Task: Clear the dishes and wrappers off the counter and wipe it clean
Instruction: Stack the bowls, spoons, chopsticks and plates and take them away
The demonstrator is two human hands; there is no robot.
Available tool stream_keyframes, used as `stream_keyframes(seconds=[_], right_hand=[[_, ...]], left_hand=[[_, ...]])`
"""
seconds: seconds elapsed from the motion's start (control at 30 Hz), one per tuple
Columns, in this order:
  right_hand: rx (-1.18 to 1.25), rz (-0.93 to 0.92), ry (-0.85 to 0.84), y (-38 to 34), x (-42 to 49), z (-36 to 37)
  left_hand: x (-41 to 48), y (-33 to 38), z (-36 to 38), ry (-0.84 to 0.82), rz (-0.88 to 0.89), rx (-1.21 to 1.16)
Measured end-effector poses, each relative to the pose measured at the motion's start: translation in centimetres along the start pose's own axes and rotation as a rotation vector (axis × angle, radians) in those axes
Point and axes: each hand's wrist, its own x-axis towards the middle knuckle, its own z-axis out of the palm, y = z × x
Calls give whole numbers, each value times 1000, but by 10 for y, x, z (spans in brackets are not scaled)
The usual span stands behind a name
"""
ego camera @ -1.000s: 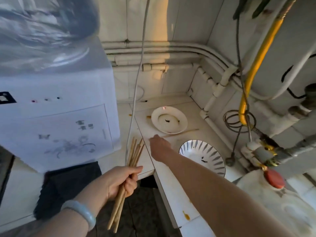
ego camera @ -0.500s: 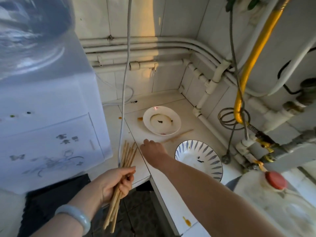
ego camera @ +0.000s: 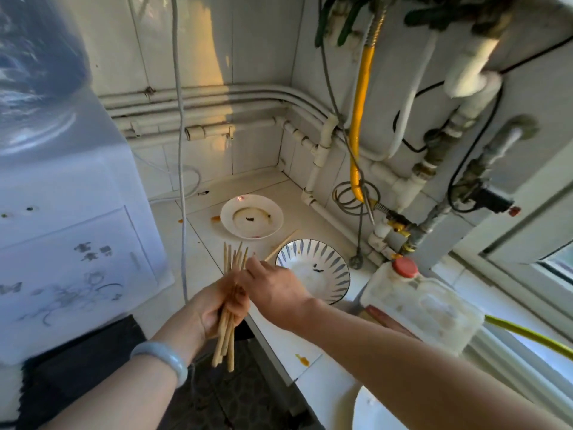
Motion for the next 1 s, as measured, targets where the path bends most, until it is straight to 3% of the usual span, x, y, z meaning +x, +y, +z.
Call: stream_keyframes(seconds=[0.07,0.13,0.2,0.33,0.47,0.57,0.7,0.87,1.0], right_hand=[[16,-32,22,-12,-19,-13],[8,-35,40,-22,-42,-21],[20,-27,56,-34,-66,-29],[100,42,135,-64,-119,-40],[258,283,204,-88,-172,-41],[560,591,286,-106,-204,-48],[715,957,433,-129,-229,-63],[757,1126,724,-137,-263,-80],[816,1162,962,-133,-302,-105]], left_hand=[[-3,-7,14,25,103,119],[-16,-19,31,-15,87,216],[-23,-35,44,-76,91,198],[-34,-72,55,-47,92,102],[-40,-115,64,46,98,37],[-46,-146,76,119,162,-7],[-70,-186,105,153,272,-18],[-104,-242,149,119,377,6],[-120,-287,165,15,406,78]])
